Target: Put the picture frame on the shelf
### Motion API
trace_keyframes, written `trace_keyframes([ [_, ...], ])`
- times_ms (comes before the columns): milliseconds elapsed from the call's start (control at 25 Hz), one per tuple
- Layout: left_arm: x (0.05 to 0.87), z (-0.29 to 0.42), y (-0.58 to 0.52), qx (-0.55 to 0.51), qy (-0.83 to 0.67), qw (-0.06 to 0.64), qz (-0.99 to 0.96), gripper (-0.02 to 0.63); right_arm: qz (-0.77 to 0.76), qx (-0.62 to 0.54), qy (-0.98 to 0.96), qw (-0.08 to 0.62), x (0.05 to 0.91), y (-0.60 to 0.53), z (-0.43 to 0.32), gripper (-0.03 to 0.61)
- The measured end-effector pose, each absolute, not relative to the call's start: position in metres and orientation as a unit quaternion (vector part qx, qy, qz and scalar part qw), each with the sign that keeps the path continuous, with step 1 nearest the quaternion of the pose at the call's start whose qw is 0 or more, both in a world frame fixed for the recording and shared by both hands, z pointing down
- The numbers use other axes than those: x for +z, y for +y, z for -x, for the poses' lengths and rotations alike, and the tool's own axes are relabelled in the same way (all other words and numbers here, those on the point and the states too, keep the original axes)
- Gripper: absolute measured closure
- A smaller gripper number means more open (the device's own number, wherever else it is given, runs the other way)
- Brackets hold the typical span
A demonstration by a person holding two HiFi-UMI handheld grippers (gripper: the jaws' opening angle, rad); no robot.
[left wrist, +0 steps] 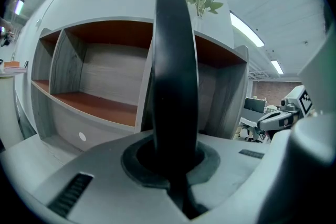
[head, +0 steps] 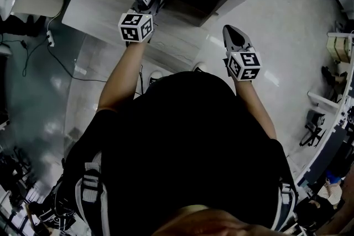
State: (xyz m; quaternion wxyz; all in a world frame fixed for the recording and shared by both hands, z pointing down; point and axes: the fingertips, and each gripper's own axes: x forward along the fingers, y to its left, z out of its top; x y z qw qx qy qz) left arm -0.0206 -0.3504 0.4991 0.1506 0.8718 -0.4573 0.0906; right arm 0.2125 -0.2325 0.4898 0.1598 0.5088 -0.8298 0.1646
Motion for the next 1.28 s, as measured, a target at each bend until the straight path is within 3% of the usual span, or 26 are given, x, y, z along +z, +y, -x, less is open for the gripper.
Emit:
trace_keyframes([
  [1280,0.518,-0.013,-0.417,0.084,-0.504,0.115,-0.852,0.586,-0.505,0.183,-0.824,0.179,0.514,-0.244,-0.244,0.562],
])
